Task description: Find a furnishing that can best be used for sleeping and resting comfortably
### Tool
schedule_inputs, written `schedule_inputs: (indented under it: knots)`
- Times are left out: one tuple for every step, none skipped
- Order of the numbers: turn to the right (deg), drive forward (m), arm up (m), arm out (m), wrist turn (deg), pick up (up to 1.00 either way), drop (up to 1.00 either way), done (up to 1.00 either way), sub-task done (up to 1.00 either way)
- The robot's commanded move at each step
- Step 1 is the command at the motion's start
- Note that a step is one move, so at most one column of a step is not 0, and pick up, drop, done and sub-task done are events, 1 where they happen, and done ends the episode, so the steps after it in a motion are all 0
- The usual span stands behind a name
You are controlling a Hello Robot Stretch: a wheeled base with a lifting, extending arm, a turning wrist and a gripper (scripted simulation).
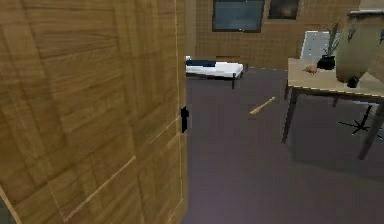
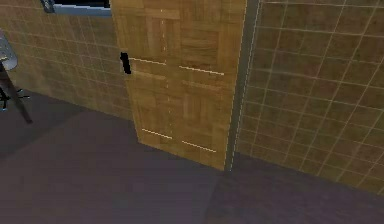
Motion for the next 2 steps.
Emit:
schedule_inputs:
  knots:
    - [21.0, 0.0, 0.0, 0.0, 0.0, 0.0, 0.0, 0.0, 0.0]
    - [0.0, 1.0, 0.0, 0.0, 0.0, 0.0, 0.0, 0.0, 0.0]
